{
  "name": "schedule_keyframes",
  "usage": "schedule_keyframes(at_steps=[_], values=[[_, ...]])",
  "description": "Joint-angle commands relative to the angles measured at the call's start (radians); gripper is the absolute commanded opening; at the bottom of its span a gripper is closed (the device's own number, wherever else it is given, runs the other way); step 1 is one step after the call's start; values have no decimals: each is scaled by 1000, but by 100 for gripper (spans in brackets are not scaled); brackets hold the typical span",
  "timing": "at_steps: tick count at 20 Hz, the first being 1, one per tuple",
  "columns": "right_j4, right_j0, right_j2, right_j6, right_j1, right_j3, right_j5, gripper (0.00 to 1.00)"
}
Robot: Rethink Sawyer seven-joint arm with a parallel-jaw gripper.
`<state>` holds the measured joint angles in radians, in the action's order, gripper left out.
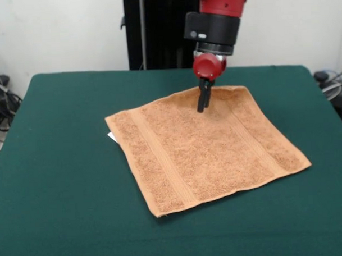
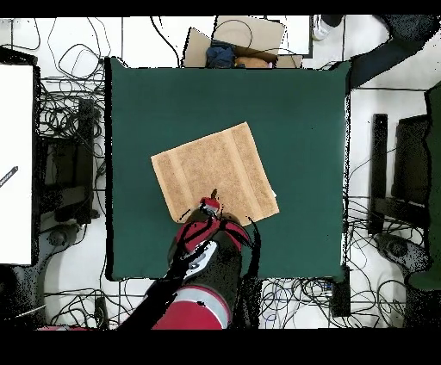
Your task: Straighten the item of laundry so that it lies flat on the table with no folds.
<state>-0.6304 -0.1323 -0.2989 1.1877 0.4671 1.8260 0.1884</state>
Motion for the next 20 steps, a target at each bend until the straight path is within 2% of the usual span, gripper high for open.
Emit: schedule_keyframes(at_steps=[1, 5, 16, 20], values=[[66, 6, 14, 194, 4, -16, -64, 100], [79, 41, 86, 197, 52, 43, -152, 100], [101, 329, 394, 132, 35, 129, -317, 100], [125, 434, 507, 107, 0, 151, -370, 100]])
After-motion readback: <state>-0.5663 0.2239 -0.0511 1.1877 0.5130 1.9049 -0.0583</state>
